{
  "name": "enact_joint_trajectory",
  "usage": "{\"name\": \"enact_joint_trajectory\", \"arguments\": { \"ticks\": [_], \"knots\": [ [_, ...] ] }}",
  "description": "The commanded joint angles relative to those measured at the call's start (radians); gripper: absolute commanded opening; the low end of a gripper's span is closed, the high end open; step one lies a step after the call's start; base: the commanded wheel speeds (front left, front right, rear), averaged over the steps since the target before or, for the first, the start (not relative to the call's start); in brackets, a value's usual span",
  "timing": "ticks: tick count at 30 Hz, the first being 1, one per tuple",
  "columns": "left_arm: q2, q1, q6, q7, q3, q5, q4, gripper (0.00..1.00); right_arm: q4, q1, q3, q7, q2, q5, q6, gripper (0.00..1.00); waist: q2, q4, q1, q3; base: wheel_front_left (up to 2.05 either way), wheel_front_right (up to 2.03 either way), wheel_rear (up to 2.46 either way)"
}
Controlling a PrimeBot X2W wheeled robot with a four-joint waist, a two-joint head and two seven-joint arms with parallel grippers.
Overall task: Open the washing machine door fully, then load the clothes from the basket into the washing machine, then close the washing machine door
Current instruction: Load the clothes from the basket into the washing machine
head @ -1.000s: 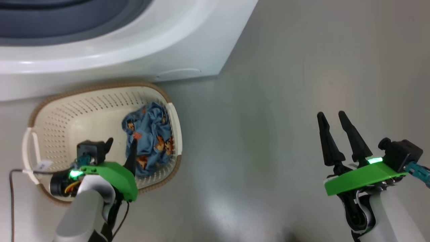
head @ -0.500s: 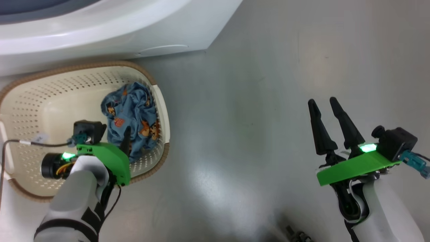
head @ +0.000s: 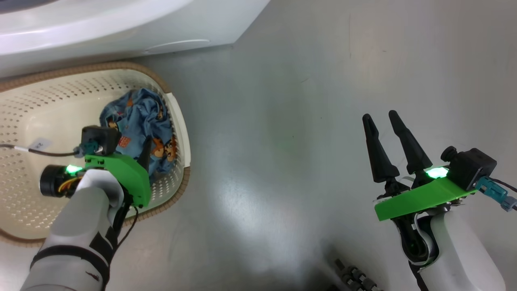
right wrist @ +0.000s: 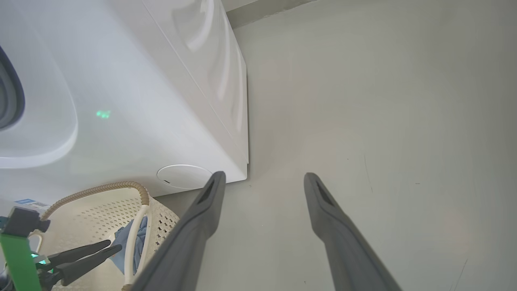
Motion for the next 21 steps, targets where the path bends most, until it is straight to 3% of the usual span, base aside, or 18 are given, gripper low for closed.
{"name": "enact_joint_trajectory", "arguments": {
  "ticks": [1, 19, 20, 21],
  "knots": [
    [0.032, -0.003, -0.003, -0.006, 0.002, -0.012, -0.001, 1.0, -0.024, 0.009, 0.022, -0.007, -0.002, -0.003, 0.002, 1.0, -0.0001, -0.006, 0.0, 0.008, 0.0, 0.0, 0.0],
    [0.065, -0.076, -0.003, 0.015, -0.156, -0.111, 0.037, 0.98, -0.051, 0.007, 0.041, -0.007, 0.003, -0.008, 0.002, 1.0, -0.0001, -0.026, 0.0, 0.053, 0.0, 0.0, 0.0],
    [0.066, -0.078, -0.003, 0.015, -0.163, -0.116, 0.038, 0.53, -0.052, 0.007, 0.041, -0.007, 0.003, -0.008, 0.002, 1.0, -0.0001, -0.026, 0.0, 0.053, 0.0, 0.0, 0.0],
    [0.068, -0.079, -0.003, 0.017, -0.17, -0.121, 0.04, 0.36, -0.053, 0.008, 0.041, -0.007, 0.002, -0.008, 0.002, 1.0, -0.0001, -0.027, 0.0, 0.052, 0.0, 0.0, 0.0]
  ]
}}
